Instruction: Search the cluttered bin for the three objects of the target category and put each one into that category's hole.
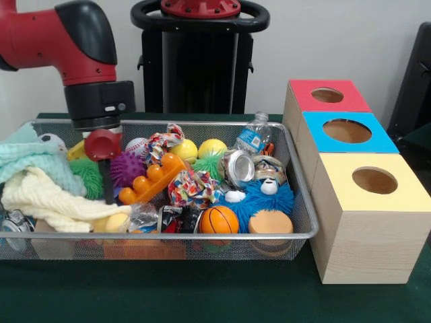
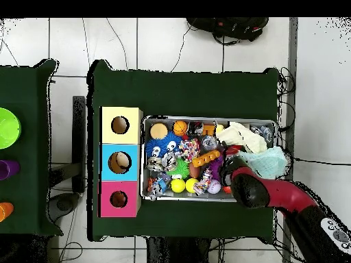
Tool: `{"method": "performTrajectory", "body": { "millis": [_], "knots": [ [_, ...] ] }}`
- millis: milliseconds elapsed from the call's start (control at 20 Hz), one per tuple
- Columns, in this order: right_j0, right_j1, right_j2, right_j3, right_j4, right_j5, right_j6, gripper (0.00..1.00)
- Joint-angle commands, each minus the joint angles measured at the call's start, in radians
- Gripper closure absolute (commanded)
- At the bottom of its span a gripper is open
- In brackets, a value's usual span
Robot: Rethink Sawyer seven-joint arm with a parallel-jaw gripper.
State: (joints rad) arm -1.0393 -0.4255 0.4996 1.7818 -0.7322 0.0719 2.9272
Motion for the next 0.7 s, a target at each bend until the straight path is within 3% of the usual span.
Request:
{"method": "performTrajectory", "body": {
  "millis": [50, 300, 700],
  "knots": [
    [-0.045, 0.060, 0.080, -0.049, -0.090, 0.116, -0.250, 0.00],
    [-0.055, 0.058, 0.086, -0.080, -0.081, 0.154, -0.260, 0.00],
    [-0.001, 0.083, 0.124, -0.182, -0.052, 0.160, -0.232, 0.00]
  ]
}}
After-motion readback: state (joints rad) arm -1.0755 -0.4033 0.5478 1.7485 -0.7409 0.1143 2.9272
